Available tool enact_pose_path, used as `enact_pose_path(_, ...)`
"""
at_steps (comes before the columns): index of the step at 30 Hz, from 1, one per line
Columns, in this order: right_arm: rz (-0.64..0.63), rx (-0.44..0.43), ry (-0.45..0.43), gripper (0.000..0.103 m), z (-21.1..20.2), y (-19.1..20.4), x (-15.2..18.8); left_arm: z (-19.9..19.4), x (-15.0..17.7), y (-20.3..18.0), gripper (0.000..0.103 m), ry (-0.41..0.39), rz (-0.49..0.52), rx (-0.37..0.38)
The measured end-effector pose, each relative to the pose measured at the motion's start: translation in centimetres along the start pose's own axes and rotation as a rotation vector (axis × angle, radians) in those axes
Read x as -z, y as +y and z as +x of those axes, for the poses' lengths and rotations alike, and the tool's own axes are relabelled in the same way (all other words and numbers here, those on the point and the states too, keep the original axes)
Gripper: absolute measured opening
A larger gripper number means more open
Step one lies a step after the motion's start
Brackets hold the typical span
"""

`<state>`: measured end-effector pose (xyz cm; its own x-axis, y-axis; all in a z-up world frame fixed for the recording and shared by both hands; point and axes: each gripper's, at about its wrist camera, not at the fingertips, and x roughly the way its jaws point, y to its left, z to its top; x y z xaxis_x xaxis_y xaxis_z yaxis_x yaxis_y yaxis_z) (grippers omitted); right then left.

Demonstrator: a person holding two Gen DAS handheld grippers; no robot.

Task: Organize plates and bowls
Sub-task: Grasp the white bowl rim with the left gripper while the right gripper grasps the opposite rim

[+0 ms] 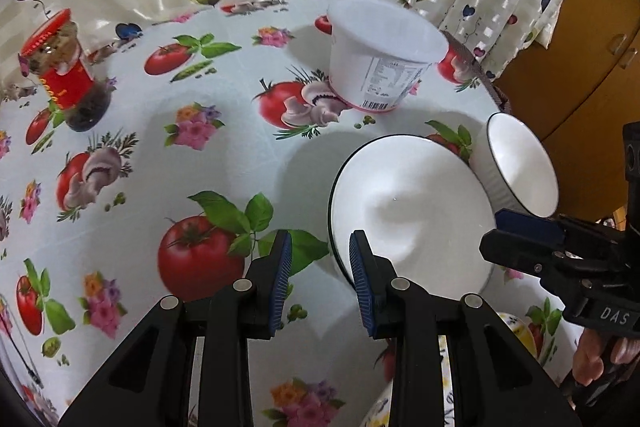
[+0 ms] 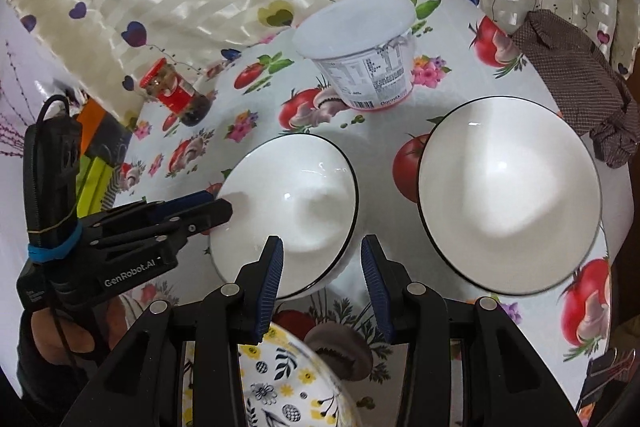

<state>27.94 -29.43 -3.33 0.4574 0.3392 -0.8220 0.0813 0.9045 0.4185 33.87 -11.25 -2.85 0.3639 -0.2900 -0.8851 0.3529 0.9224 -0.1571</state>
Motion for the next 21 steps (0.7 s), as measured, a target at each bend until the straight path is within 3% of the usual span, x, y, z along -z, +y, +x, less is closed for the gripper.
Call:
enact_pose_path(2,0.001,-0.001,0.009,0.031,0.6,-0.2,-0.2,0.6,-0.1,-0.1,0.031,0.015,0.001,-0.005)
enact_pose_path(8,0.019,0.026,0.025,0.019,2.0,-0.9,-0.9,2.0,-0.3,-0.7,0.031,0.046,0.018,-0.025)
enact_pose_path(17,0.008,0.025,0.018,0.015,2.6,-0.8,-1.4,2.7,-0.3,-2.1,0.030,0.054,0.070,-0.062)
enact_pose_path(21,0.004,0.026,0.024,0.014,2.5,-0.7,-1.4,2.3,-0.4,-1.6,0.030,0.052,0.041,-0.036)
